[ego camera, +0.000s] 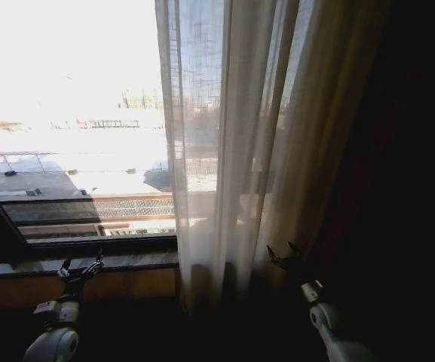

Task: Open the curtains by pulling them apart, changing their state from closed to fully open.

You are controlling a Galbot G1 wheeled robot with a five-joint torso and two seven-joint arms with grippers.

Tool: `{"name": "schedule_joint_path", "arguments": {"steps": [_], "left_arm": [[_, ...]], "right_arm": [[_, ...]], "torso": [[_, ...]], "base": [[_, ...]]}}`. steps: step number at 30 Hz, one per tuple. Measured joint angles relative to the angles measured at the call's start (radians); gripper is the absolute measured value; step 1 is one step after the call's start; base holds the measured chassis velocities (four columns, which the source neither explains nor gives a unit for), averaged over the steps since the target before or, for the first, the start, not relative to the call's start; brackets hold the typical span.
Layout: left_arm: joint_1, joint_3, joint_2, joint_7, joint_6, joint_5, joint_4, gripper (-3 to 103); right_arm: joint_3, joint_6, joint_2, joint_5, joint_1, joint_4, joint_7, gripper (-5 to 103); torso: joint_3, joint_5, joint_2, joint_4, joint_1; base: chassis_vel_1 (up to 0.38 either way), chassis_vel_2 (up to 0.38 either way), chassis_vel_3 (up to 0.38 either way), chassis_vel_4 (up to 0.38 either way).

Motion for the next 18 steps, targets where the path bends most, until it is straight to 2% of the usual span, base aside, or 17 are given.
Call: {"name": "schedule_joint_path", "arguments": {"steps": [12, 18], "left_arm": [[0.0, 0.0, 0.0, 0.0, 0.0, 0.0, 0.0, 100], [0.0, 0.0, 0.0, -0.001, 0.0, 0.0, 0.0, 100]], "right_arm": [[-0.009, 0.013, 0.006, 0.016, 0.014, -0.018, 0.014, 100], [-0.015, 0.045, 0.008, 0.025, 0.03, -0.034, 0.025, 100]], "torso": [[0.0, -0.0002, 0.0, -0.0001, 0.0], [0.0, -0.0001, 0.0, 0.0003, 0.0]], "base": [[0.334, 0.376, -0.338, -0.365], [0.337, 0.258, -0.325, -0.292]]}}
